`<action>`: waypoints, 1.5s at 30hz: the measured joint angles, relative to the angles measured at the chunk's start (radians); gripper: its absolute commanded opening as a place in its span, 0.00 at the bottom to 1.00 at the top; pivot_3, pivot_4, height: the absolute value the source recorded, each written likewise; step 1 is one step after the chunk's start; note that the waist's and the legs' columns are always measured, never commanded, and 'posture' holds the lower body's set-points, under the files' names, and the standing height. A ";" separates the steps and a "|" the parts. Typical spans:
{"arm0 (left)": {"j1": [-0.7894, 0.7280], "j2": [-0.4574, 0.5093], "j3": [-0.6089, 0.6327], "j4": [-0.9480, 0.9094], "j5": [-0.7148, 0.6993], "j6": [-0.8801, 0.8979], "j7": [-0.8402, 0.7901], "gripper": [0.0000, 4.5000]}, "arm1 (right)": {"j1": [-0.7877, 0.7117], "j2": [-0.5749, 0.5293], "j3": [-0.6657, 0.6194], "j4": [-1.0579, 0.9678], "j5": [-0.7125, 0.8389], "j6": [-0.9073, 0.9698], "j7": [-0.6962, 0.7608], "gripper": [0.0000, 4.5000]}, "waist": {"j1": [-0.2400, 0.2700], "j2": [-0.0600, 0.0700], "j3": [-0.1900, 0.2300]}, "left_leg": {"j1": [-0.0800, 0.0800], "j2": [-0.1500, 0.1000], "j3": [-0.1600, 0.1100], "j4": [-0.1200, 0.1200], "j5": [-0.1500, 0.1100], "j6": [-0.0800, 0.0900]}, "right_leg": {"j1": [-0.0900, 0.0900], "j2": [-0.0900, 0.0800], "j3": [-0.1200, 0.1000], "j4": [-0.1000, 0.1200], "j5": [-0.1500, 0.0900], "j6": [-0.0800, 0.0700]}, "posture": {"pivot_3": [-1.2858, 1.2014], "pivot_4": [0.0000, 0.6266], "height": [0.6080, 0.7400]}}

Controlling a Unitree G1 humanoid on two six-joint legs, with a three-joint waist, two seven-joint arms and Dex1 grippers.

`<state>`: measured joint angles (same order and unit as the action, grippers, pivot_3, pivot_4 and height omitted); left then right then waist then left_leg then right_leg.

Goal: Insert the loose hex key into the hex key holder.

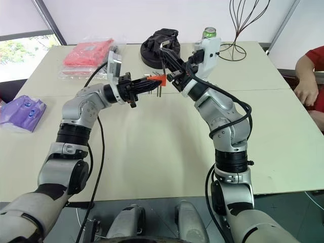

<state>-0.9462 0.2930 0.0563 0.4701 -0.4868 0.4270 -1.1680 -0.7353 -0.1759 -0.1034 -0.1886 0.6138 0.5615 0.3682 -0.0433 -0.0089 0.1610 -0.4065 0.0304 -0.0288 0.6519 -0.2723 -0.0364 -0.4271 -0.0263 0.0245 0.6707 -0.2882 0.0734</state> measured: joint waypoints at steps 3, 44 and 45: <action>0.000 -0.001 0.000 0.000 0.000 -0.002 0.000 0.00 | 0.000 0.002 0.001 -0.001 0.000 0.000 0.000 0.01 | 0.000 0.000 0.000 | 0.000 0.000 0.000 0.000 0.000 0.000 | 0.000 0.000 0.000 0.000 0.000 0.000 | 0.52 0.24 1.00; 0.044 -0.077 0.052 -0.087 -0.095 0.066 0.081 0.00 | -0.064 0.064 -0.095 0.039 0.147 0.012 -0.105 0.01 | -0.001 0.000 0.000 | 0.000 0.000 0.000 0.000 0.001 -0.001 | 0.000 0.000 0.000 0.000 0.000 0.000 | 0.52 0.24 1.00; 0.044 -0.078 0.051 -0.091 -0.096 0.068 0.082 0.00 | -0.064 0.065 -0.094 0.039 0.147 0.012 -0.107 0.01 | -0.001 0.000 0.000 | 0.000 0.000 0.000 0.000 0.001 -0.001 | 0.000 0.000 0.000 0.000 0.000 0.000 | 0.52 0.24 1.00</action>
<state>-0.9023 0.2146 0.1077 0.3786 -0.5833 0.4945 -1.0859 -0.7989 -0.1111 -0.1972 -0.1492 0.7605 0.5738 0.2612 -0.0439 -0.0089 0.1610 -0.4065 0.0307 -0.0287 0.6520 -0.2717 -0.0376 -0.4271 -0.0265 0.0245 0.6712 -0.2882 0.0734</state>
